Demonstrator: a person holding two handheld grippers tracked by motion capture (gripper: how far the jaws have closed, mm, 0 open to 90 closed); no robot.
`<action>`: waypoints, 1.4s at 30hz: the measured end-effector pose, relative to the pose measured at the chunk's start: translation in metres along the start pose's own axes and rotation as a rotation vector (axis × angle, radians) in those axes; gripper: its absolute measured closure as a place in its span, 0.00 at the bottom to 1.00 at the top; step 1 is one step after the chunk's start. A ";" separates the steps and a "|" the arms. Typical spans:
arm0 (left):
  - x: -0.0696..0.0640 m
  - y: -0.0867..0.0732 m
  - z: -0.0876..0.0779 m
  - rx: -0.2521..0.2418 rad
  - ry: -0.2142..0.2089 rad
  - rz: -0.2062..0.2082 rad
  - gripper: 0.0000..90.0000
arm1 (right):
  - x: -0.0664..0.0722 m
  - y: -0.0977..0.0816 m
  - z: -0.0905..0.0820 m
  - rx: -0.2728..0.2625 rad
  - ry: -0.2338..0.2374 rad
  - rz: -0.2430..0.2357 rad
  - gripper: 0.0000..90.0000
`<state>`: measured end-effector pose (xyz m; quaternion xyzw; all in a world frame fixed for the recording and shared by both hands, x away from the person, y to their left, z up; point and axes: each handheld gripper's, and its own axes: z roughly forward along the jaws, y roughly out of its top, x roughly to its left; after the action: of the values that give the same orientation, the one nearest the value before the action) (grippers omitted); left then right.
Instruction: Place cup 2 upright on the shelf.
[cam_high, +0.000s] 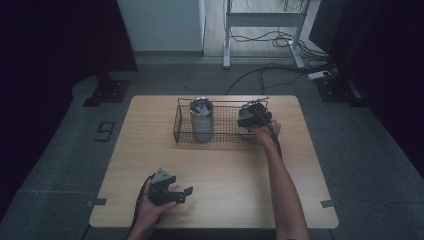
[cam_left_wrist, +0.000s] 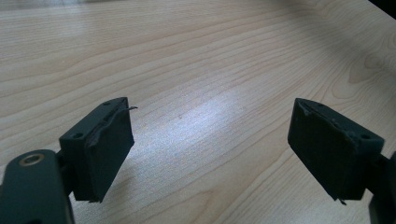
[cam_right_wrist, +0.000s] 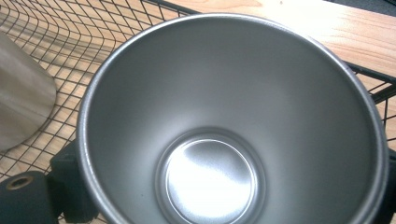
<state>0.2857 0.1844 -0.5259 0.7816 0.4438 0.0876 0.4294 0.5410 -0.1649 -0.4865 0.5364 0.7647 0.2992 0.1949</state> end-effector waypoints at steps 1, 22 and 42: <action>0.000 0.000 0.000 0.000 0.000 0.000 0.16 | 0.000 0.000 0.000 0.001 -0.001 -0.002 0.08; -0.003 0.000 0.001 0.003 -0.005 0.007 0.16 | 0.004 -0.002 -0.007 0.024 -0.037 -0.054 0.07; -0.004 0.000 0.001 0.003 -0.006 0.009 0.16 | 0.001 0.001 -0.033 -0.129 0.000 -0.014 0.06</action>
<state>0.2840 0.1806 -0.5252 0.7846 0.4392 0.0866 0.4290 0.5209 -0.1718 -0.4607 0.5174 0.7476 0.3464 0.2313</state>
